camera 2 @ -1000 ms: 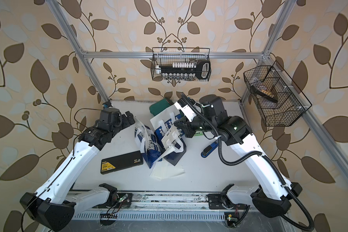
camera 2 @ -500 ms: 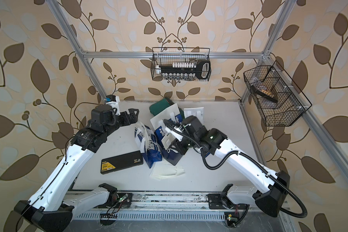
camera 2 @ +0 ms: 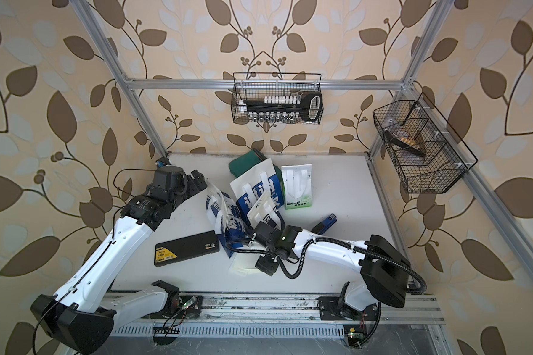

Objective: Staple the receipts to the bags
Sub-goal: Pick up the receipt from the center of the board.

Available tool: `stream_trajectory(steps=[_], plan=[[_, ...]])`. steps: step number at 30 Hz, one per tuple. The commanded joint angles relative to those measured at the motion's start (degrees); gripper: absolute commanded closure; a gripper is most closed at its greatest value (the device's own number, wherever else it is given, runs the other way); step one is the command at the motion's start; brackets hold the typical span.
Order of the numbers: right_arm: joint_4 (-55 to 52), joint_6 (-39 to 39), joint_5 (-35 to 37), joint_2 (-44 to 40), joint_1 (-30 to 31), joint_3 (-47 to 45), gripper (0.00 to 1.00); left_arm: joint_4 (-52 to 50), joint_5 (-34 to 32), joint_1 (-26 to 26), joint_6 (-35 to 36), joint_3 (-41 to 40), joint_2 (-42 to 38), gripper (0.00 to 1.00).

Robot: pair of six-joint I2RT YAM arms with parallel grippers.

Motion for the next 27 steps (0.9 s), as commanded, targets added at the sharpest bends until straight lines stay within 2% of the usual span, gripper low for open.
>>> stream_trajectory(steps=[1, 4, 9, 20, 27], plan=[[0.2, -2.8, 4.5, 2.0, 1.1, -1.1, 0.29, 0.1, -2.2, 0.2, -1.9, 0.5, -1.3, 0.01], [-0.6, -3.8, 5.2, 4.4, 2.0, -0.2, 0.29, -0.2, -2.1, 0.2, -2.2, 0.7, -1.2, 0.01], [-2.5, -4.0, 3.9, 8.3, 2.4, 1.8, 0.35, -0.2, -2.0, 0.2, -2.7, 0.3, -1.0, 0.01], [-0.3, -4.5, 6.2, 10.9, 2.4, 5.2, 0.40, -0.2, 0.6, 0.2, -3.6, 0.6, 0.6, 0.01], [-1.4, -5.0, 4.3, 12.5, 2.4, 5.8, 0.56, 0.0, 1.2, 0.2, -3.8, 0.2, 1.0, 0.01]])
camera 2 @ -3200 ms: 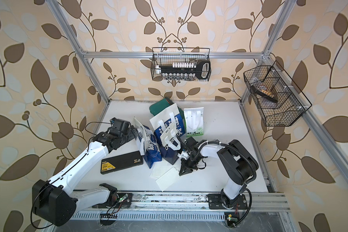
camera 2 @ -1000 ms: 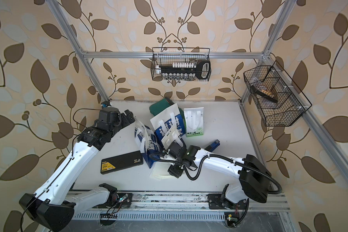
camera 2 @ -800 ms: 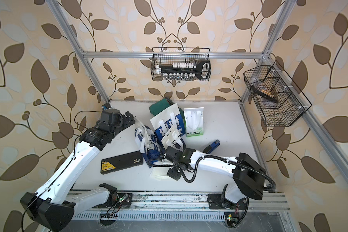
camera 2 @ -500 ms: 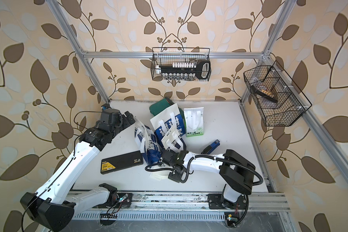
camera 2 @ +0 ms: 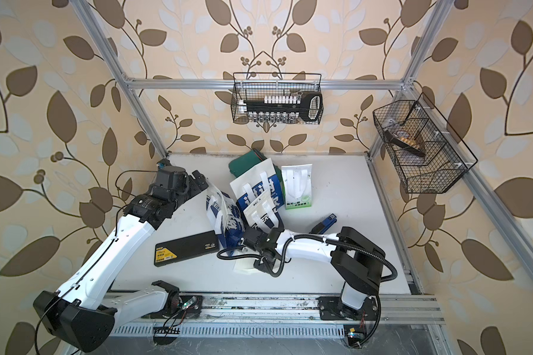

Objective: Staple the receipts to the bags
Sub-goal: Pick up the receipt from the center of the board.

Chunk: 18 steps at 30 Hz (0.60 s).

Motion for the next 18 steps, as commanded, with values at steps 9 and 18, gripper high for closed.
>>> stream_trajectory(steps=[9, 18], plan=[[-2.5, -0.7, -2.3, 2.7, 0.2, 2.6, 0.85, 0.1, 0.8, 0.2, -0.9, 0.7, 0.0, 0.01], [-8.9, 0.1, -5.0, -8.0, 0.0, 2.5, 1.00, -0.2, 4.0, 0.2, -0.4, 2.4, 1.5, 0.01]])
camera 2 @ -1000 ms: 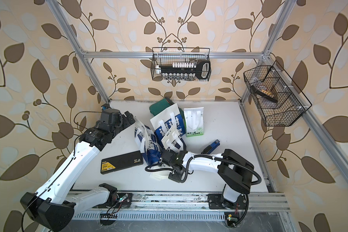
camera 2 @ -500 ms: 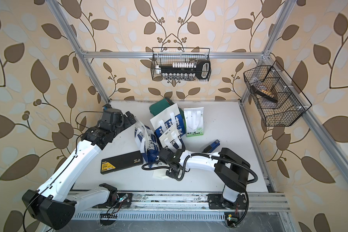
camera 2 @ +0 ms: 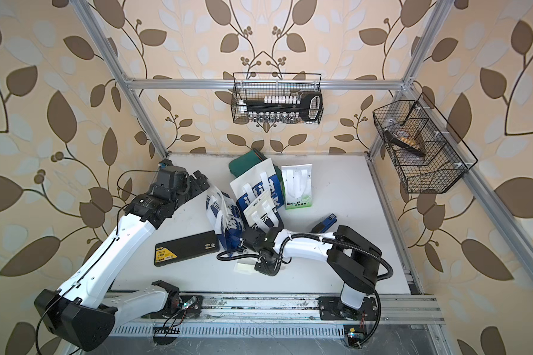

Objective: Staple the receipts to the bags
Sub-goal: Pick up the receipt from the center of the board, then hold the receipt from the takeout bag.

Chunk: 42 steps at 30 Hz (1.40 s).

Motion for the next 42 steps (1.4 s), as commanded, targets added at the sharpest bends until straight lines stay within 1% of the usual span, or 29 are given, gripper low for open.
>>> stream_trajectory(steps=[1, 6, 9, 12, 14, 15, 17, 19, 21, 22, 23, 25, 29, 34, 38, 42], plan=[[-5.2, 1.0, -2.4, -10.7, -0.1, 1.2, 1.00, -0.4, 2.2, 0.2, 0.0, 2.7, 1.2, 0.01], [-8.9, 3.9, -1.1, -28.3, -1.1, 3.3, 1.00, -1.9, 2.6, 0.2, 1.9, 6.5, 2.4, 0.01], [-9.4, 4.1, -0.1, -34.5, -4.5, 7.2, 1.00, -3.0, 2.8, 0.2, 3.7, 9.6, 2.4, 0.01], [-6.9, 3.3, 2.9, -37.2, -7.8, 11.6, 1.00, -3.6, 6.1, 0.2, 5.8, 13.4, 2.4, 0.01], [-2.9, 2.6, 6.8, -37.1, -8.0, 13.7, 1.00, -2.8, 12.1, 0.2, 7.5, 16.0, 2.7, 0.01], [-0.8, 2.4, 9.1, -36.6, -8.0, 14.6, 1.00, -2.4, 16.3, 0.2, 7.7, 17.7, 3.1, 0.01], [3.6, 2.4, 14.1, -35.1, -7.9, 15.9, 1.00, -1.6, 26.6, 0.2, 7.7, 20.8, 4.7, 0.01], [8.9, 1.8, 17.7, -33.1, -7.9, 16.0, 1.00, 0.2, 39.0, 0.2, 6.1, 23.4, 7.1, 0.01], [11.9, 0.8, 20.4, -30.7, -8.0, 16.5, 1.00, 4.3, 48.6, 0.1, 2.6, 23.8, 8.9, 0.01], [12.8, 0.3, 21.9, -29.4, -8.0, 16.9, 1.00, 6.7, 52.2, 0.0, 0.7, 23.4, 9.6, 0.01], [13.6, 0.4, 22.9, -28.5, -7.9, 17.0, 1.00, 8.6, 54.2, 0.0, -0.4, 23.0, 10.0, 0.01], [15.6, 0.4, 23.9, -27.3, -8.0, 17.0, 1.00, 11.2, 55.7, -0.4, -1.6, 22.3, 10.2, 0.01], [16.9, 0.6, 24.1, -26.2, -7.9, 17.2, 1.00, 11.6, 56.4, -1.0, -1.3, 22.3, 11.1, 0.01], [16.7, 0.2, 23.1, -24.5, -7.9, 17.7, 1.00, 11.9, 56.8, -3.5, -1.8, 22.8, 12.7, 0.01], [16.6, 0.0, 22.6, -23.3, -7.9, 17.8, 1.00, 16.1, 57.7, -5.0, -4.2, 22.2, 13.0, 0.01], [16.8, -0.3, 22.5, -22.5, -7.9, 17.8, 1.00, 17.3, 57.6, -5.9, -4.1, 22.4, 13.0, 0.01]])
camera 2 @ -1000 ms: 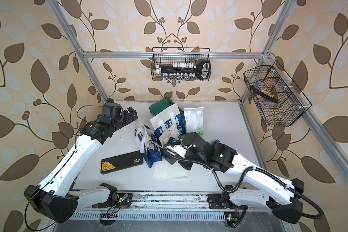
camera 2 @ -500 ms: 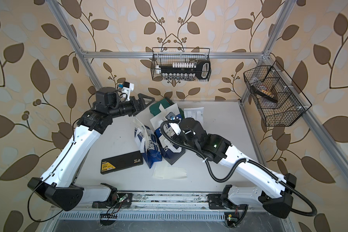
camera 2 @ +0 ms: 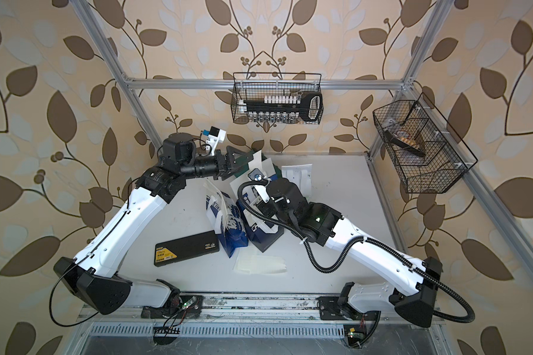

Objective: Staple the receipts to the bags
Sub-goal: Hold the receipt from the takeout bag.

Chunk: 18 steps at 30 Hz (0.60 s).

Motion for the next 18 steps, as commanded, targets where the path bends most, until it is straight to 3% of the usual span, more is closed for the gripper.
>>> stream_trajectory(steps=[1, 4, 9, 12, 14, 18], plan=[[0.9, -0.8, 0.4, 0.6, -0.2, 2.0, 1.00, 4.2, 1.5, -0.6, -0.6, 0.5, -0.5, 0.01], [1.3, -0.5, 0.7, 0.6, -0.2, 1.9, 1.00, 3.2, 1.0, -0.8, -0.2, 0.5, -0.4, 0.03], [2.2, 0.4, 1.3, 0.4, -0.2, 1.7, 1.00, 1.9, 0.5, -1.4, 0.7, 0.0, -0.2, 0.18], [2.9, 0.9, 0.5, 0.2, -0.3, 1.5, 1.00, 1.6, -0.4, -1.6, 0.9, -0.4, 0.3, 0.22], [3.3, 1.2, 0.2, 0.0, -0.2, 1.2, 1.00, 1.6, -1.1, -1.7, 0.9, -0.7, 0.6, 0.28], [3.1, 1.3, 0.5, -0.1, -0.2, 1.1, 1.00, 1.6, -2.1, -1.8, 0.8, -0.8, 1.6, 0.48]])
